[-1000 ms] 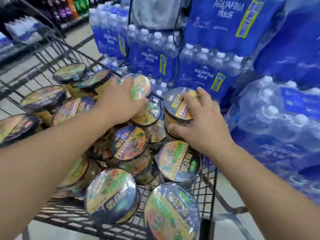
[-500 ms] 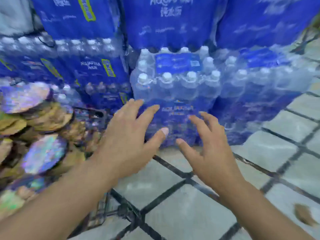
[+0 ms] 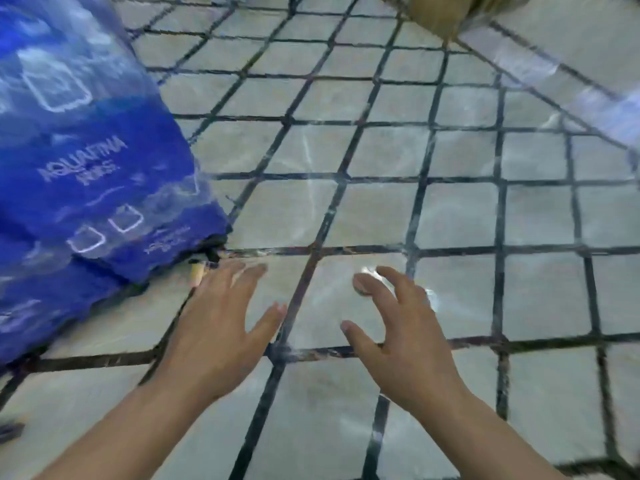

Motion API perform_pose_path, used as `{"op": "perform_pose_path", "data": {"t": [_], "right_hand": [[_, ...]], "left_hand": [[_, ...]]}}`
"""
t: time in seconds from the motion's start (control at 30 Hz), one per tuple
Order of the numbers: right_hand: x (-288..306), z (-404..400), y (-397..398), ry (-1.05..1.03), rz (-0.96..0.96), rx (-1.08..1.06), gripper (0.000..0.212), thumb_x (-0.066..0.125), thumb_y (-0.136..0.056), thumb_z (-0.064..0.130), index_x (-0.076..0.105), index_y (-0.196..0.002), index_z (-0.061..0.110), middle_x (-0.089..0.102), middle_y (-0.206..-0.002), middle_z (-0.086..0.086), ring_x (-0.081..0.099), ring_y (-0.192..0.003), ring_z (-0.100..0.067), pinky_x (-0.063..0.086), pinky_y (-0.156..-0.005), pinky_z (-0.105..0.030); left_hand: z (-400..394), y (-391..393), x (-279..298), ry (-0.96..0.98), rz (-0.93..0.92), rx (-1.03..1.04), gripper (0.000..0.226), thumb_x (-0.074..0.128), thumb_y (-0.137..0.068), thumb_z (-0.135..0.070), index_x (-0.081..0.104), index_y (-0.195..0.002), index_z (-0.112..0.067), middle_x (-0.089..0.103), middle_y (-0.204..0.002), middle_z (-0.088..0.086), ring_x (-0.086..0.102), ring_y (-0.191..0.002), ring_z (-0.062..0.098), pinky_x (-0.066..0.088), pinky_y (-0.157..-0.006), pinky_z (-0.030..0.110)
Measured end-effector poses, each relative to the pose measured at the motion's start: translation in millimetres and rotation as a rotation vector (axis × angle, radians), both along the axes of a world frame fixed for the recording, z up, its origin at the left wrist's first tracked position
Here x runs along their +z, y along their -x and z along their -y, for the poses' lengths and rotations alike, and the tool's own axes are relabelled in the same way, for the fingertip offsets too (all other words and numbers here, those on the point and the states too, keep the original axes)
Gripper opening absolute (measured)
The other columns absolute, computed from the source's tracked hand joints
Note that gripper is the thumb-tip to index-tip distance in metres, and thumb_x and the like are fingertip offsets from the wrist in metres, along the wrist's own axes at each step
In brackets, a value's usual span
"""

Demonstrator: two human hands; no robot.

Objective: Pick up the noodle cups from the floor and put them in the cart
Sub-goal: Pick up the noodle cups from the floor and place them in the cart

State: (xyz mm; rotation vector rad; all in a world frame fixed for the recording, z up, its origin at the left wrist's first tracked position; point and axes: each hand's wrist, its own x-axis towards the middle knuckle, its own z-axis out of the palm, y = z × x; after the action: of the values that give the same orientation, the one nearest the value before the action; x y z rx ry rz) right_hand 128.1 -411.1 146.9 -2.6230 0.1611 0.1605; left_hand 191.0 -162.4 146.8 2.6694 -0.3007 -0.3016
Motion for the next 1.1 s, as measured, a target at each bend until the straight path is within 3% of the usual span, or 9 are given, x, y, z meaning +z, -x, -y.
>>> {"op": "perform_pose_path", "data": {"t": [0.2,0.33,0.6,0.73,0.83,1.0,1.1], "right_hand": [[-66.2,116.1,28.3,0.045,-0.177,-0.171,0.071,0.057,-0.096,0.062,0.034,-0.159,0.040,0.028,-0.165,0.008,0.026,-0.148,-0.019,0.036,-0.120,-0.041],[-132.0,177.8,10.8,0.084,-0.283,-0.257,0.077,0.065,-0.092,0.060,0.032,-0.159,0.039,0.029,-0.162,0.007,0.031,-0.146,-0.023,0.043,-0.113,-0.042],[-344.5,284.9,-87.4,0.220,-0.587,-0.317,0.094,0.073,-0.085,0.055,0.019,-0.161,0.038,0.013,-0.171,-0.006,0.027,-0.148,-0.038,0.052,-0.101,-0.052],[-445.8,314.2,-119.7,0.232,-0.670,-0.324,0.102,0.076,-0.081,0.058,0.011,-0.159,0.045,0.003,-0.170,-0.003,0.021,-0.150,-0.043,0.050,-0.102,-0.059],[-499.1,328.0,-130.6,0.239,-0.732,-0.343,0.099,0.075,-0.081,0.063,0.014,-0.157,0.048,0.006,-0.169,-0.005,0.027,-0.145,-0.046,0.051,-0.097,-0.058],[-540.9,338.1,-134.0,0.293,-0.695,-0.387,0.075,0.070,-0.089,0.059,0.033,-0.152,0.043,0.030,-0.147,-0.012,0.042,-0.124,-0.044,0.050,-0.075,-0.047],[-535.7,338.1,-134.7,0.260,-0.684,-0.425,0.068,0.074,-0.086,0.054,0.040,-0.141,0.032,0.039,-0.130,-0.012,0.048,-0.114,-0.044,0.052,-0.074,-0.048]], "left_hand": [[110.6,-26.9,-77.6,-0.056,-0.181,-0.132,0.082,0.033,-0.084,-0.077,0.043,-0.153,-0.035,0.039,-0.158,-0.005,0.035,-0.145,0.020,0.038,-0.117,0.046],[171.9,-59.2,-152.2,-0.106,-0.300,-0.215,0.079,0.054,-0.087,-0.067,0.035,-0.156,-0.034,0.033,-0.160,-0.004,0.031,-0.146,0.021,0.041,-0.114,0.047],[318.2,-170.3,-355.8,-0.242,-0.371,-0.401,0.091,0.064,-0.087,-0.063,0.020,-0.162,-0.035,0.014,-0.171,0.008,0.015,-0.156,0.033,0.034,-0.116,0.051],[366.7,-202.9,-456.4,-0.349,-0.379,-0.476,0.095,0.067,-0.083,-0.063,0.017,-0.160,-0.038,0.012,-0.168,0.012,0.016,-0.153,0.040,0.039,-0.111,0.061],[382.8,-217.4,-516.1,-0.458,-0.383,-0.499,0.098,0.070,-0.080,-0.066,0.016,-0.157,-0.040,0.018,-0.162,0.015,0.024,-0.146,0.042,0.043,-0.103,0.061],[386.5,-214.9,-560.7,-0.423,-0.356,-0.483,0.087,0.076,-0.079,-0.055,0.027,-0.147,-0.032,0.032,-0.141,0.016,0.042,-0.124,0.040,0.044,-0.076,0.046],[379.8,-214.3,-552.8,-0.397,-0.358,-0.448,0.081,0.074,-0.079,-0.054,0.030,-0.143,-0.030,0.037,-0.134,0.016,0.046,-0.120,0.040,0.043,-0.079,0.045]]}}
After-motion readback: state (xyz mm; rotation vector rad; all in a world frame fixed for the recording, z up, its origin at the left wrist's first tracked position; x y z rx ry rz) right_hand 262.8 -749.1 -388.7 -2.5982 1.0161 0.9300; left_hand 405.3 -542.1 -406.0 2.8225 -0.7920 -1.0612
